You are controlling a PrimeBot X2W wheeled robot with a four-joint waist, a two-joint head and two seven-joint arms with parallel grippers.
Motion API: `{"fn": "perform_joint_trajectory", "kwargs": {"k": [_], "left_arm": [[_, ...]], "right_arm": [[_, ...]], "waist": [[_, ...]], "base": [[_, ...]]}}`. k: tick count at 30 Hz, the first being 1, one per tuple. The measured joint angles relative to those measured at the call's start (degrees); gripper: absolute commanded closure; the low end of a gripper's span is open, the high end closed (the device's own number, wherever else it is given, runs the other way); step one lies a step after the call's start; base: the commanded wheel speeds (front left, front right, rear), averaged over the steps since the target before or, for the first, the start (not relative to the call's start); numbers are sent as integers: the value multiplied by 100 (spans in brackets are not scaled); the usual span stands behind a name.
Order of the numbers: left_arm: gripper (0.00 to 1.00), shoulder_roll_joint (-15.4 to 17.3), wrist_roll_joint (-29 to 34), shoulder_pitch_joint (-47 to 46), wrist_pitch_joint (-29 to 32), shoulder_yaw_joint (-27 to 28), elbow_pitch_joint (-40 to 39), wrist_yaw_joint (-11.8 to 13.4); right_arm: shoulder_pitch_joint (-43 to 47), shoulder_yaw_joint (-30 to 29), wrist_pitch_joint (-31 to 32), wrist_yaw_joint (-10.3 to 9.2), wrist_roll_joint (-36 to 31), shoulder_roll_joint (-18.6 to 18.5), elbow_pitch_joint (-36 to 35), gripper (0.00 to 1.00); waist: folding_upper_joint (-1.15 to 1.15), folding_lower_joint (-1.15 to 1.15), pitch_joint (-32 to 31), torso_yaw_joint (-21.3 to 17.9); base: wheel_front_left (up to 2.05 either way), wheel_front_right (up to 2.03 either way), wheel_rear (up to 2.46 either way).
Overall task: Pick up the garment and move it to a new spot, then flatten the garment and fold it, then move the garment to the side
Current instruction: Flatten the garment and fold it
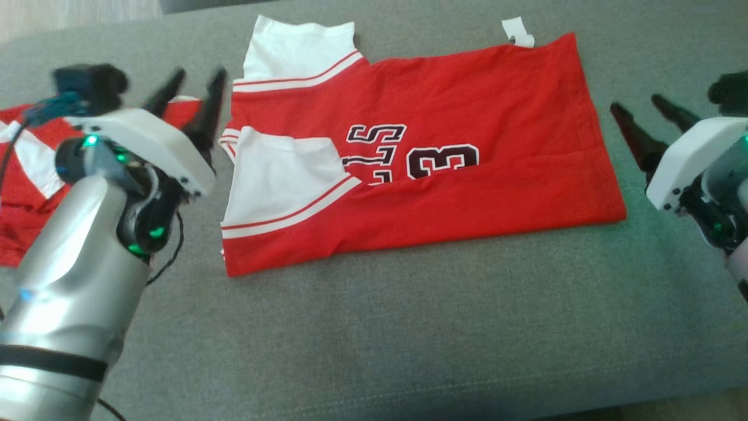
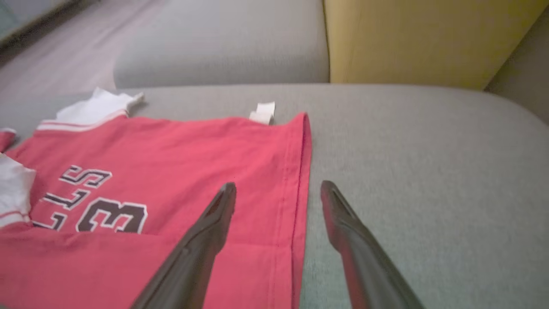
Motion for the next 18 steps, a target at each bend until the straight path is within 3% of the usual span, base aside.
{"fn": "perform_joint_trajectory", "kwargs": {"k": [1,4,8,13,18], "left_arm": [[0,-101,-3,-4,-479,203,9,88],[0,-253,-59,21,-1168,517,-71,236],[0,-446,-78,425,-1562,877,-504,424],[0,-739,235,1341,-1584,1376,-1361,522],[0,-1371,1046,2551,-1626,2084,-2286,571]], "right_arm": [[8,-55,-489,0,-15,27,12,0],[36,-287,-1307,0,15,130,11,0],[367,-523,-2184,0,-115,264,-187,0],[972,-1112,-2369,0,-793,509,-531,0],[2018,-2405,-2388,0,-1954,1191,-1615,0]], "waist": [[0,0,-71,2],[0,0,-192,14],[0,0,-384,48],[0,0,-572,83],[0,0,-701,87]], "base": [[0,0,0],[0,0,0],[0,0,0],[0,0,0],[0,0,0]]}}
